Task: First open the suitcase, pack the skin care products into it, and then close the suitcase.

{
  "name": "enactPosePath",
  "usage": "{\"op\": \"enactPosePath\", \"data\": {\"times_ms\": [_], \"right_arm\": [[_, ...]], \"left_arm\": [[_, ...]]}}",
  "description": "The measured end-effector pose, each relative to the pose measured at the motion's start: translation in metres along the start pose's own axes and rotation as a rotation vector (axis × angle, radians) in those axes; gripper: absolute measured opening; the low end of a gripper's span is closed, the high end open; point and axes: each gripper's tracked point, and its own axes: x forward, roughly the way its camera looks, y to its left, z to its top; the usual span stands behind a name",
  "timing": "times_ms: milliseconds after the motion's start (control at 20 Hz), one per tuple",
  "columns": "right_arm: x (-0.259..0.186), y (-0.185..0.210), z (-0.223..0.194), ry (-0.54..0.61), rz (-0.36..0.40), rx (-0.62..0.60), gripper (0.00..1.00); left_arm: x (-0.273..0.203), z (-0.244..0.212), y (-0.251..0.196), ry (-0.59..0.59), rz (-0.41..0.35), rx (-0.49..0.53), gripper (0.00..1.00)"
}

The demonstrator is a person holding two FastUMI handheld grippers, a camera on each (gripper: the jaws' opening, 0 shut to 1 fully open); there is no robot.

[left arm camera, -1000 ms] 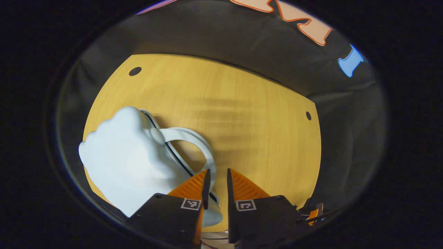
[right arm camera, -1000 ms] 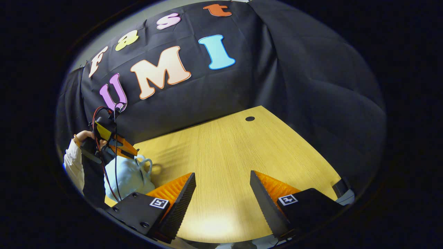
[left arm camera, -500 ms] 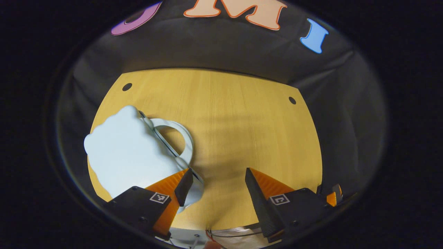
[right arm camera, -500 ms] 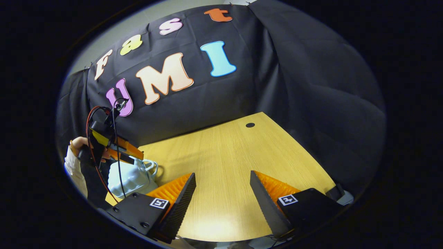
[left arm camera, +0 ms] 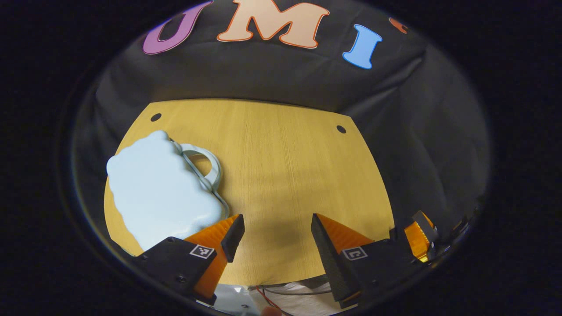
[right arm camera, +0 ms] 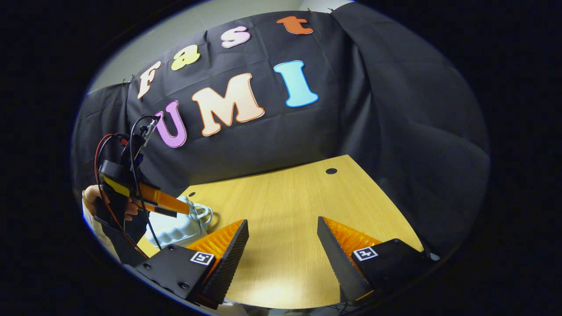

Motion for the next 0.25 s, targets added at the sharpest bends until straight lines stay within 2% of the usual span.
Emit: {"op": "enactPosePath", "data": {"times_ms": [250], "right_arm": [[0.000, 0.013, 0.003, -0.005, 0.052, -0.013, 0.99]], "left_arm": [[-0.015, -0.032, -0.002, -0.005, 0.038, -0.008, 0.90]]}}
